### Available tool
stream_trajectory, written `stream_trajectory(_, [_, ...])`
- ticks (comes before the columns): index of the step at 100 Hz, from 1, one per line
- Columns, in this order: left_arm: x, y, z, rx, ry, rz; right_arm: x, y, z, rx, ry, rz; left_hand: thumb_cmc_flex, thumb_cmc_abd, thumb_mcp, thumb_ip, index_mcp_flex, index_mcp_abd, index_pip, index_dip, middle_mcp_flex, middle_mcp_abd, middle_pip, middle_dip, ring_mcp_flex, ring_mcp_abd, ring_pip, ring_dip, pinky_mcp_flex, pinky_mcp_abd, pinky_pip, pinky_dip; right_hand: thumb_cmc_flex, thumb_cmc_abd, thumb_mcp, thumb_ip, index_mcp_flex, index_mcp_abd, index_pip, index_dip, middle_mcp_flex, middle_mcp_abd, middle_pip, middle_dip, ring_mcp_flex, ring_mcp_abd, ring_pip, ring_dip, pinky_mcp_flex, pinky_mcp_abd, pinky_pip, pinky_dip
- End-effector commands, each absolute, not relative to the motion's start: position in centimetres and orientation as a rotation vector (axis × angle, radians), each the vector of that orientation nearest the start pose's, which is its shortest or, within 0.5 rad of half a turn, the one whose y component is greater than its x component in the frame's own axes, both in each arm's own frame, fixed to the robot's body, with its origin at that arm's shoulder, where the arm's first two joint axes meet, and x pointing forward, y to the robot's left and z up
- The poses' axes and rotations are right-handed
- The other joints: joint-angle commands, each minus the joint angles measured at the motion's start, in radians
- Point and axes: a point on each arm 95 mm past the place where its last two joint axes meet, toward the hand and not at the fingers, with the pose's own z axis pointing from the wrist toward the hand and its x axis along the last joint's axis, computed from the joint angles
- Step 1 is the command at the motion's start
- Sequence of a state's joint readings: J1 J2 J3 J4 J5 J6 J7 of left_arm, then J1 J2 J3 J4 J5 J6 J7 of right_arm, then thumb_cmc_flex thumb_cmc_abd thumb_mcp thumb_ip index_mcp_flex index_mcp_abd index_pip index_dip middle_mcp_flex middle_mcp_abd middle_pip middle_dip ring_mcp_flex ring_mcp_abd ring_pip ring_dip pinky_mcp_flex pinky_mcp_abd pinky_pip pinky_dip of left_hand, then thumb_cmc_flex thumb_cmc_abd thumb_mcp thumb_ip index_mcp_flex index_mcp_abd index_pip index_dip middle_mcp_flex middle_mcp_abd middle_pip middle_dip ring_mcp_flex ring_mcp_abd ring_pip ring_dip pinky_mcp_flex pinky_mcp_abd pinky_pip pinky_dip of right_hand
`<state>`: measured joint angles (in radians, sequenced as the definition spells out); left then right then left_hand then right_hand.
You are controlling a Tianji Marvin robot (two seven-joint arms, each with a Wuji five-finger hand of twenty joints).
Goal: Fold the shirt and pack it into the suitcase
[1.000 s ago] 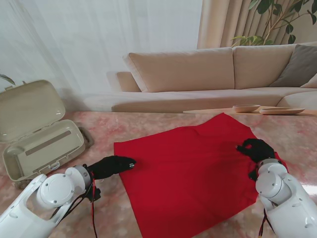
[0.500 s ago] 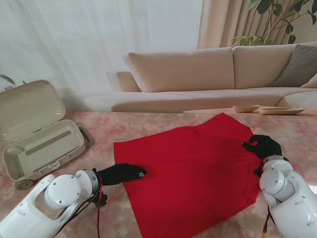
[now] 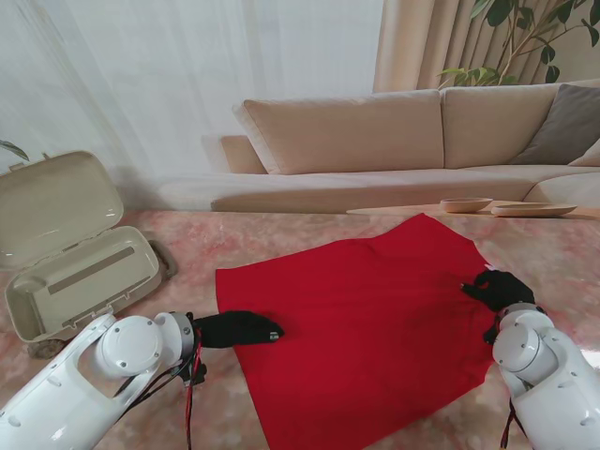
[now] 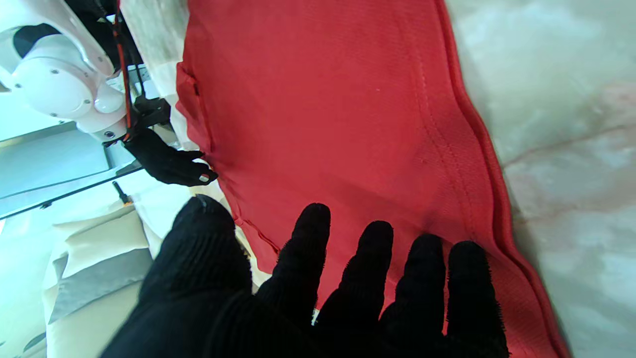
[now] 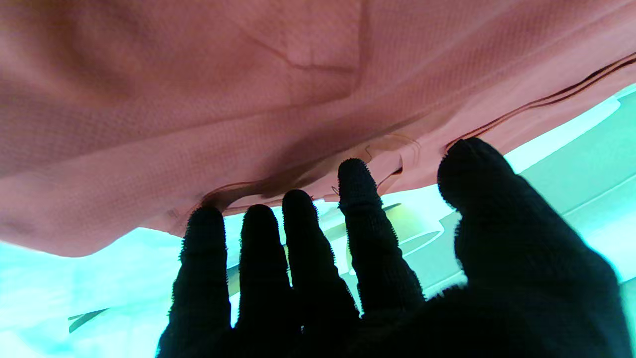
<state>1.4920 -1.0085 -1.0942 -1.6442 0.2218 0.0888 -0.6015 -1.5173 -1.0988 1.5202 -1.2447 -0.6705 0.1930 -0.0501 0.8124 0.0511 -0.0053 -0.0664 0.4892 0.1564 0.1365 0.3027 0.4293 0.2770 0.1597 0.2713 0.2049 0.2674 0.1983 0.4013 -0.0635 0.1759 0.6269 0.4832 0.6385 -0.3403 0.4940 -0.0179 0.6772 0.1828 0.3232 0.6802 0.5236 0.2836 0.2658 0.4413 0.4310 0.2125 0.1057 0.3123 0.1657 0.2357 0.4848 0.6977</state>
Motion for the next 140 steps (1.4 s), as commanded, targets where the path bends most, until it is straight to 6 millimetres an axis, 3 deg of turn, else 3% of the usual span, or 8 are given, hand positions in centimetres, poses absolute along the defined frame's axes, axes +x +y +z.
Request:
stream_trajectory(1, [37.0, -3.4, -35.7, -2.166, 1.943, -1.503, 40.9, -20.0, -38.8, 1.845, 0.897, 1.050, -0.017, 0.023, -0.042, 0.014, -0.023, -0.012, -0.004, 0.005, -0.010, 0.009, 0.009, 0.005, -0.011, 0.067, -0.011, -0.005, -0.007, 0.046, -0.014, -0.013, -0.018, -0.002, 0.024, 0.014, -0.010, -0.004, -0.004, 0.010, -0.010, 0.008, 0.010, -0.003, -0.033, -0.008, -0.013, 0.001, -0.012, 0.008, -0.034, 0.025])
stream_trajectory(60, [39.5, -0.2, -35.8, -2.160, 1.861, -1.384, 39.1, -19.7, -39.2, 1.919, 0.998, 1.028, -0.009, 0.009, -0.041, 0.014, -0.019, -0.012, 0.002, 0.009, -0.005, -0.011, 0.019, 0.014, -0.024, 0.044, -0.023, -0.009, -0.010, 0.038, -0.056, -0.030, 0.006, 0.030, -0.042, 0.020, -0.021, -0.006, -0.011, 0.010, -0.013, 0.006, 0.002, -0.005, -0.035, -0.007, -0.012, 0.006, -0.010, 0.009, -0.032, 0.036])
stream_trajectory(140, [42.7, 1.6, -34.4, -2.055, 1.667, -1.524, 36.1, -17.8, -38.4, 1.981, 1.164, 1.076, 0.006, -0.026, -0.040, 0.011, 0.019, -0.048, 0.032, 0.017, 0.009, -0.038, 0.033, 0.023, -0.031, 0.004, -0.033, -0.015, -0.006, 0.029, -0.099, -0.028, 0.012, 0.044, -0.054, 0.020, -0.016, 0.003, -0.012, 0.006, 0.004, 0.017, -0.014, -0.001, -0.023, 0.005, -0.010, 0.006, 0.004, 0.017, -0.034, 0.036])
